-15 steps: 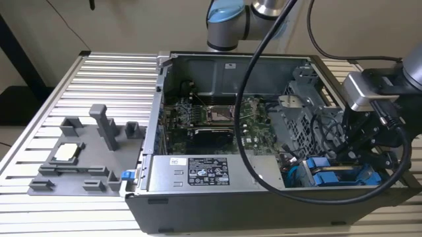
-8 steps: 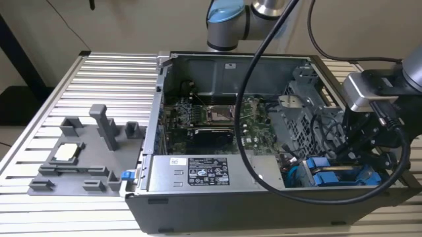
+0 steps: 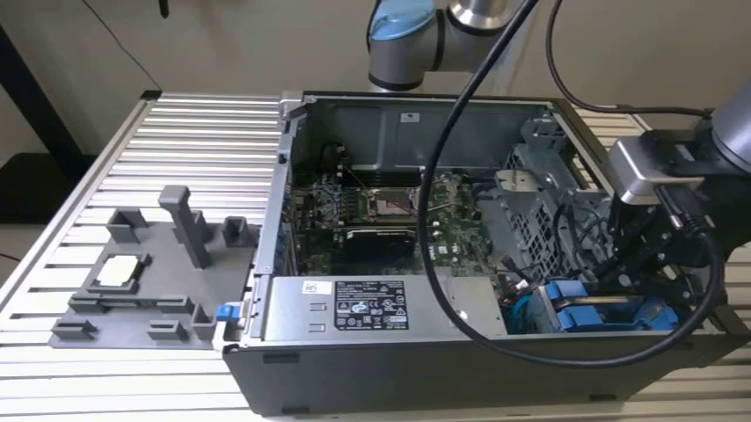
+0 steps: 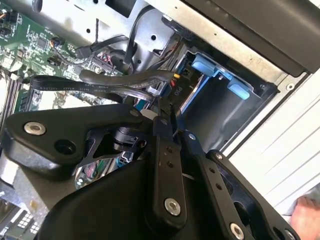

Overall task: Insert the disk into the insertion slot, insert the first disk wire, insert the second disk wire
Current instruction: 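Insert the second disk wire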

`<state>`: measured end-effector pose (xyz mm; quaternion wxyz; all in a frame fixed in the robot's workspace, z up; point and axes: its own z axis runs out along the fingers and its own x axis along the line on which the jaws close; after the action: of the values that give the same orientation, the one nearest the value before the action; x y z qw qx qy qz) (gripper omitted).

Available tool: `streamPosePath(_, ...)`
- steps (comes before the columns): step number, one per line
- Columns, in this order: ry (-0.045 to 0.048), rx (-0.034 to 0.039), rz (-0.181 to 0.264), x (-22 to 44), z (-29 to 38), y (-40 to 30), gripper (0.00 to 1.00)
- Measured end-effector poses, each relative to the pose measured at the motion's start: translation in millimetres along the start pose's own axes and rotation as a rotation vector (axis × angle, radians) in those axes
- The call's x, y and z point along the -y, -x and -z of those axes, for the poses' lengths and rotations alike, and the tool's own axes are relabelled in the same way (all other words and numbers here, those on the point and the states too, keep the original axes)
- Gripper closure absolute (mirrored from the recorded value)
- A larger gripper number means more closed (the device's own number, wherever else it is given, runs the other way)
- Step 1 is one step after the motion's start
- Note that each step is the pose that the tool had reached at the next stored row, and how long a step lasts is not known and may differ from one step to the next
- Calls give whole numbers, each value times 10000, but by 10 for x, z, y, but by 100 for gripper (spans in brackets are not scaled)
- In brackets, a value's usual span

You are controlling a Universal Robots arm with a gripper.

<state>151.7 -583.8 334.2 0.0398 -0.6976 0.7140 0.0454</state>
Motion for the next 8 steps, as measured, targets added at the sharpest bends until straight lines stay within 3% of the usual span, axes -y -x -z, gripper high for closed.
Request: streamPosePath(8, -1, 30, 1, 1, -18, -1, 82)
